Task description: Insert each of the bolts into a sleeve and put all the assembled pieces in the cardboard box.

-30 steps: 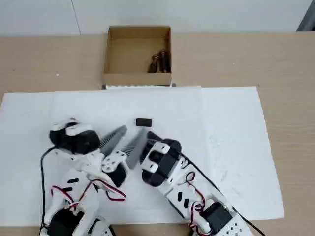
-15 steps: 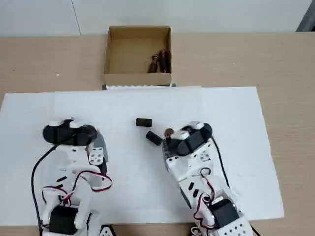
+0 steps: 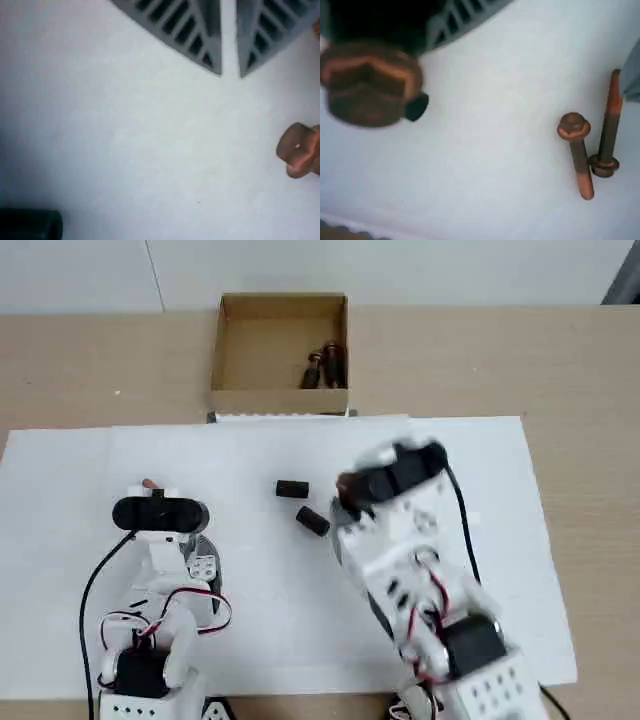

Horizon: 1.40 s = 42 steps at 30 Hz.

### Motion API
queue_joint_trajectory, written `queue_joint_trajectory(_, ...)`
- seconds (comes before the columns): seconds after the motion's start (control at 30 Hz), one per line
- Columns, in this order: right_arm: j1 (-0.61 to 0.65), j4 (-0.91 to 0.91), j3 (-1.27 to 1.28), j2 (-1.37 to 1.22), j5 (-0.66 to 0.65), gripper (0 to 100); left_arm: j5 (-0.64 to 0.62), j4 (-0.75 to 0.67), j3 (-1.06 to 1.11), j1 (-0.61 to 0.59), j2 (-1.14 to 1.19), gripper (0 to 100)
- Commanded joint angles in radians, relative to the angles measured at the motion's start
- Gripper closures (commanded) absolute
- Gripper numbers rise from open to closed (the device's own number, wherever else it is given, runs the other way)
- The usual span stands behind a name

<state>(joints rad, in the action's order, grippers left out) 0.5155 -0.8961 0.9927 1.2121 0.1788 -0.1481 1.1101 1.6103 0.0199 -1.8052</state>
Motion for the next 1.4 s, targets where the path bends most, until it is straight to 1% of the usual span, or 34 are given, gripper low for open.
queue_joint_trajectory(0.0, -0.004, 0.008, -0.261, -0.265, 0.012, 99.6, 0.081, -0.002, 0.001, -0.002, -0.009, 99)
queue_joint_trajectory(0.03, -0.004, 0.008, -0.315, -0.329, 0.009, 99.6, 0.100, -0.002, 0.001, 0.002, -0.009, 99)
queue_joint_trajectory(0.17, -0.005, 0.008, -0.519, -0.568, -0.005, 99.6, 0.101, -0.002, 0.001, -0.002, -0.011, 99)
queue_joint_trajectory(0.23, -0.022, 0.016, -0.617, -0.682, -0.038, 99.6, 0.101, -0.002, 0.001, -0.003, -0.011, 99)
queue_joint_trajectory(0.6, -0.122, 0.228, -1.049, -1.210, -0.259, 99.6, 0.106, -0.002, 0.001, 0.003, -0.011, 99)
queue_joint_trajectory(0.77, -0.117, 0.352, -1.175, -1.391, -0.344, 99.6, 0.106, -0.002, 0.001, 0.000, -0.011, 99)
queue_joint_trajectory(0.93, -0.110, 0.513, -1.238, -1.549, -0.420, 99.6, 0.103, -0.002, 0.002, -0.002, -0.011, 99)
queue_joint_trajectory(1.17, -0.084, 0.590, -1.318, -1.715, -0.582, 99.4, 0.103, 0.000, 0.002, -0.003, -0.011, 99)
queue_joint_trajectory(1.23, -0.081, 0.587, -1.339, -1.742, -0.592, 97.2, 0.103, 0.000, 0.002, -0.003, -0.011, 99)
queue_joint_trajectory(1.37, -0.082, 0.570, -1.369, -1.771, -0.592, 84.4, 0.103, 0.002, 0.002, -0.005, -0.011, 99)
